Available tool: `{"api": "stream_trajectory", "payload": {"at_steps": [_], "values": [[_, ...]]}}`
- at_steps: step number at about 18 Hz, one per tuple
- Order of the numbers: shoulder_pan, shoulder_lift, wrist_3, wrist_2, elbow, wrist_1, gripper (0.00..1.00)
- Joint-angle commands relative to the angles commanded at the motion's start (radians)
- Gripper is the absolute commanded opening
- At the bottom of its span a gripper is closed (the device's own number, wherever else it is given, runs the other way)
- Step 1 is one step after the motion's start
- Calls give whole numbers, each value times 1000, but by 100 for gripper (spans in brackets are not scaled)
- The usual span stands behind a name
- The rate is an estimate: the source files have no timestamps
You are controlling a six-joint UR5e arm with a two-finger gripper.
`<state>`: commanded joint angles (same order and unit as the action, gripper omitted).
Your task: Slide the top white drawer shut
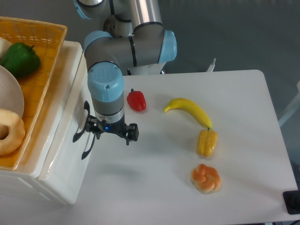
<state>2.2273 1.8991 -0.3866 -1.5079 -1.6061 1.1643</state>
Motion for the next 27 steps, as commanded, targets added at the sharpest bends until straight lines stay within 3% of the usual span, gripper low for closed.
{"api": "stream_trajectory", "payload": {"at_steps": [10,18,22,27], "values": [[17,-2,-12,-8,12,0,100],[121,-28,-60,-6,31,-2,100],[187,-37,-194,-12,32,-2,100],[254,-43,-470,-124,37,-2,100]]}}
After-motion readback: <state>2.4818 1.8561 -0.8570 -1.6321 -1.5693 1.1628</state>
